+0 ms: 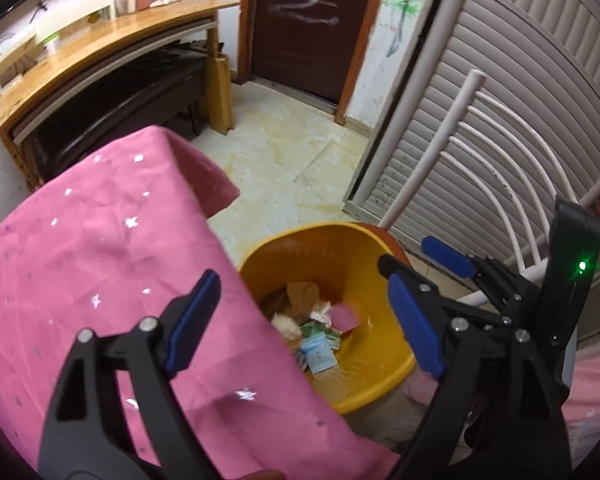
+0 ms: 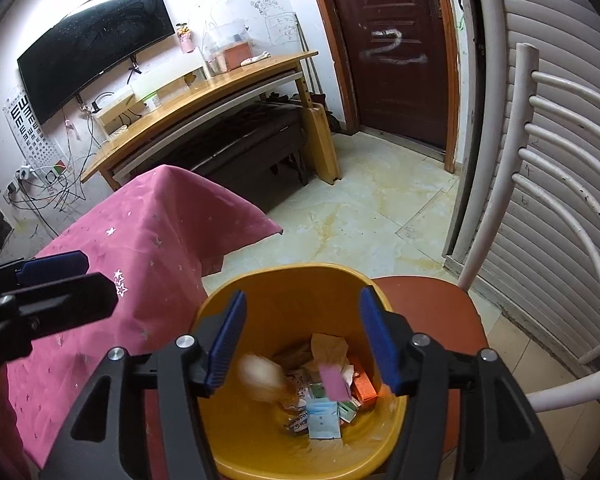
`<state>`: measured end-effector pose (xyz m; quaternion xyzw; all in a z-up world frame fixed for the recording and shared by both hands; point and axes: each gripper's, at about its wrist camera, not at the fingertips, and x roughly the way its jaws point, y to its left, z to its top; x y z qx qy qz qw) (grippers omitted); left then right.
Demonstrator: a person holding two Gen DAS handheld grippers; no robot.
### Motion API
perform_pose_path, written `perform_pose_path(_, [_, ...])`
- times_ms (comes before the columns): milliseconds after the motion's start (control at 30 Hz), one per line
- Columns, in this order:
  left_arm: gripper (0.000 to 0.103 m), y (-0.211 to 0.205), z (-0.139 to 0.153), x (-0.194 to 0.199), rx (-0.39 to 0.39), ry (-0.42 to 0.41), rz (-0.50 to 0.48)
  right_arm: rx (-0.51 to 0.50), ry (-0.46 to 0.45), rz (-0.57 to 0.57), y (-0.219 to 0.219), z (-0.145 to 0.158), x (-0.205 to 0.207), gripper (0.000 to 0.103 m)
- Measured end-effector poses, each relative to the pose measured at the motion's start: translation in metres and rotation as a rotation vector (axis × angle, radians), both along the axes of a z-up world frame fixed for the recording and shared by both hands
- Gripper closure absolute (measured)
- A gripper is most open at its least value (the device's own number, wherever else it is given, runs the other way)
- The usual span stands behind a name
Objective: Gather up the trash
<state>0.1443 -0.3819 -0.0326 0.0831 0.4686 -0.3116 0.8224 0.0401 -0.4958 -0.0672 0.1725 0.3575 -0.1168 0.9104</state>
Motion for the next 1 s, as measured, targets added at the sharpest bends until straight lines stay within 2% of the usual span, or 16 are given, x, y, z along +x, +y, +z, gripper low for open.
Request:
perform_pose_path(100, [0.021, 0.012, 0.001, 0.003, -0.015, 0.007, 0.024, -0.005, 0.002, 0.012, 0.004, 0.0, 0.003, 0.043])
perform_pose_path(167, [0.015, 0.023, 0.002, 0.003, -0.025, 0.006, 0.043, -0.011, -0.004, 0.023, 0.01, 0.002, 0.004, 0.038])
perform_pose_path(333, [0.01, 0.052, 0.002, 0.0, -0.041, -0.022, 0.084, -0.039, -0.02, 0.055, 0.027, 0.008, 0.008, 0.026])
perform_pose_path(467, [0.007, 0.082, 0.006, -0.006, -0.078, -0.061, 0.12, -0.076, -0.03, 0.065, 0.044, 0.012, 0.011, 0.024])
perform_pose_path(667, [0.007, 0.138, 0.011, -0.022, -0.094, -0.155, 0.2, -0.126, -0.126, 0.107, 0.083, 0.033, 0.007, 0.017])
perform_pose_path(833, [0.007, 0.196, 0.017, -0.04, -0.104, -0.219, 0.305, -0.092, -0.223, 0.17, 0.121, 0.05, 0.0, 0.014])
perform_pose_path(1000, [0.007, 0.247, 0.024, -0.063, -0.132, -0.276, 0.392, -0.045, -0.267, 0.235, 0.156, 0.057, -0.005, 0.013])
